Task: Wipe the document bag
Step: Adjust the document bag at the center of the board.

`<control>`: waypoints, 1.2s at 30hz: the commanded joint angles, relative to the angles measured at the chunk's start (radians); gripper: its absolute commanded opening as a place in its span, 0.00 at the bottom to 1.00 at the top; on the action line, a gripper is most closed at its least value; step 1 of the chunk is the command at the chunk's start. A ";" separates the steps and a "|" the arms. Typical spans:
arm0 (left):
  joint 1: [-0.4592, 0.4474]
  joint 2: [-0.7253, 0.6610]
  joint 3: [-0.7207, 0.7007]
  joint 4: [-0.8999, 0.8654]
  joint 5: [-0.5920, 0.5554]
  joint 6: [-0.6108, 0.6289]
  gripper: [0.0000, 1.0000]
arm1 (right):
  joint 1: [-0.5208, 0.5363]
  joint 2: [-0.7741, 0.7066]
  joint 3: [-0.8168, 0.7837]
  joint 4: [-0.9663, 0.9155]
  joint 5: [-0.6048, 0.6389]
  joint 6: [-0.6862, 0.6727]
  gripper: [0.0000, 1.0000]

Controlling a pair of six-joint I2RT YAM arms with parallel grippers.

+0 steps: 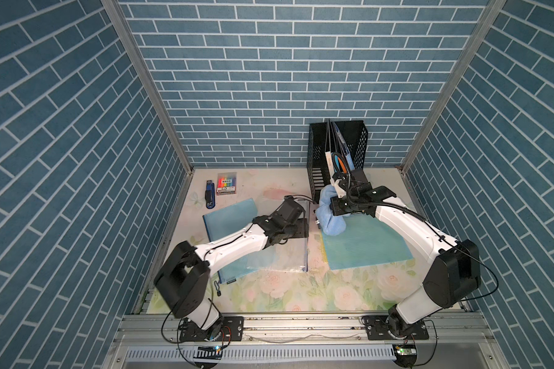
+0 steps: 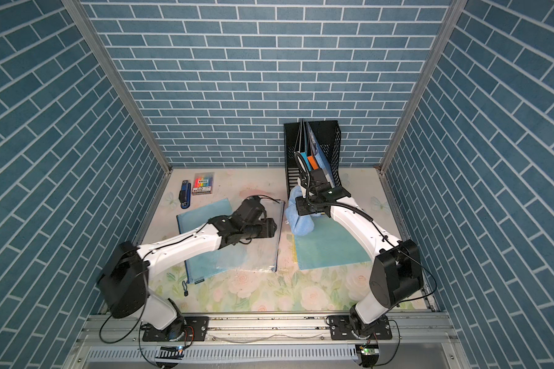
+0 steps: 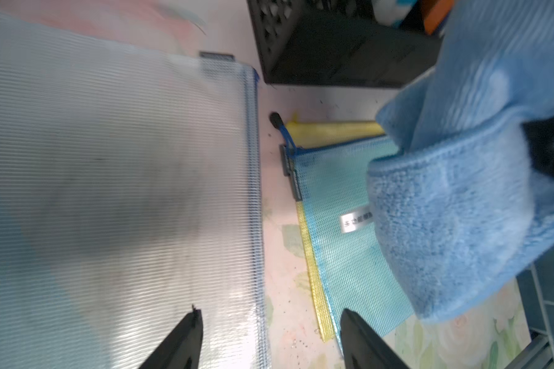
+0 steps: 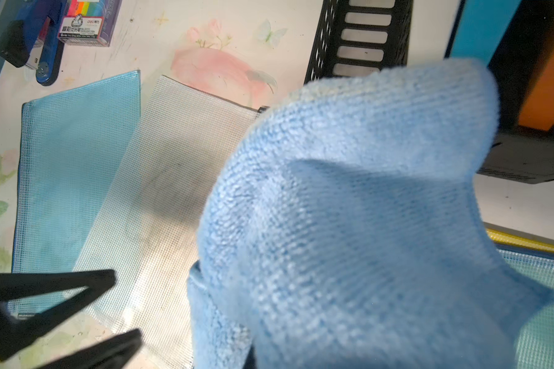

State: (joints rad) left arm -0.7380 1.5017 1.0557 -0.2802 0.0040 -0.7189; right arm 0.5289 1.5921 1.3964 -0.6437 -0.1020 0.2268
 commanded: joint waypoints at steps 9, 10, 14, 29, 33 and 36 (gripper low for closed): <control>0.404 -0.296 -0.444 0.148 0.198 0.010 0.90 | 0.193 0.282 0.162 -0.004 0.018 -0.048 0.13; 0.422 -0.292 -0.459 0.152 0.203 0.020 0.90 | 0.195 0.308 0.157 0.007 0.004 -0.039 0.13; 0.484 -0.267 -0.497 0.188 0.225 0.055 0.91 | 0.194 0.358 0.131 0.027 -0.008 -0.029 0.12; 0.523 -0.070 -0.502 0.343 0.359 0.132 0.92 | 0.194 0.448 0.090 0.001 -0.022 -0.041 0.12; 0.522 -0.042 -0.513 0.406 0.405 0.129 0.91 | 0.195 0.454 0.089 -0.002 -0.024 -0.043 0.12; 0.522 -0.022 -0.521 0.442 0.438 0.134 0.91 | 0.196 0.458 0.090 -0.002 -0.025 -0.042 0.12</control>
State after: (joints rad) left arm -0.2199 1.4513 0.5549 0.1261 0.3889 -0.6044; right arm 0.7219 2.0331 1.4944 -0.6209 -0.1173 0.2020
